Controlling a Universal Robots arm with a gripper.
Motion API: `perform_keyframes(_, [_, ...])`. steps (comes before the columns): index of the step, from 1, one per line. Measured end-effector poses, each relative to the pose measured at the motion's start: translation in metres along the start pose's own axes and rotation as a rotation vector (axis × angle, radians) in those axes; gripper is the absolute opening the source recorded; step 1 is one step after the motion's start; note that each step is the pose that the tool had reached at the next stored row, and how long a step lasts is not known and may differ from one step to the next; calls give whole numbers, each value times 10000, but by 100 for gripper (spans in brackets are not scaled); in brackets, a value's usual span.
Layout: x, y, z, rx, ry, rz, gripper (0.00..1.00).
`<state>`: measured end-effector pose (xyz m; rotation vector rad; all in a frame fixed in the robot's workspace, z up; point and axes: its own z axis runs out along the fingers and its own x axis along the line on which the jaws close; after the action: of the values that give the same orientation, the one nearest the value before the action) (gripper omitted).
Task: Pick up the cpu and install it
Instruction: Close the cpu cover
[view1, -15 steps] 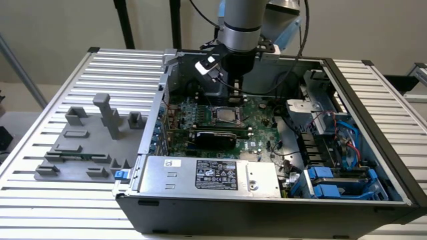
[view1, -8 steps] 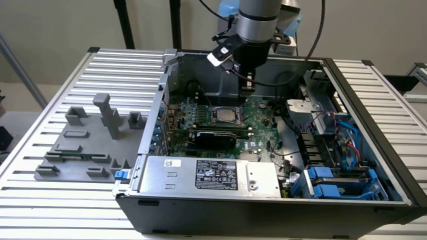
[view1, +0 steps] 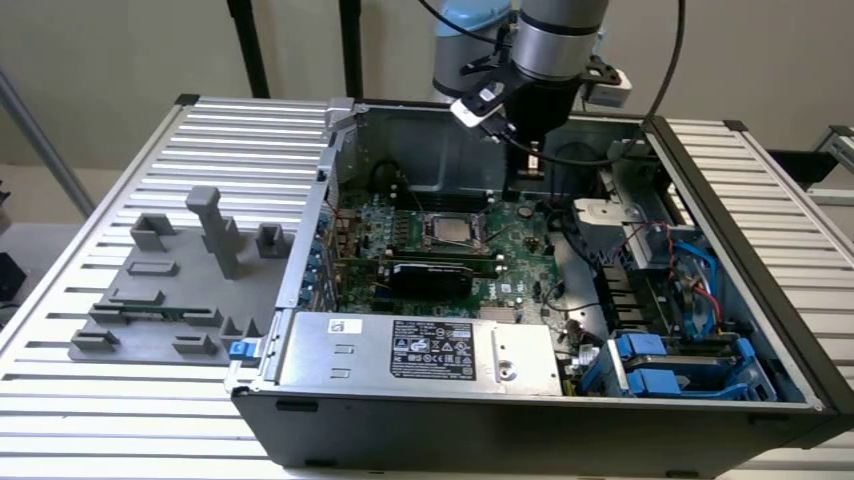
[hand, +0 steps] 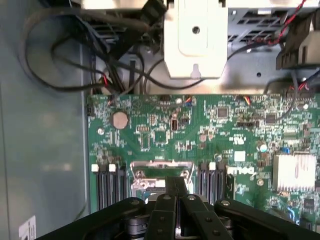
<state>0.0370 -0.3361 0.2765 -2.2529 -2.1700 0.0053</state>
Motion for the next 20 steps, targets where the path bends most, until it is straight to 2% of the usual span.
perform_keyframes(5, [-12, 226, -3, 95, -4, 2, 11])
perform_keyframes(11, [-4, 482, 69, 113, 0, 0, 11])
perform_keyframes(16, [-4, 501, 158, 113, -1, -9, 11])
perform_keyframes(20, [8, 435, 223, 113, 0, -38, 11])
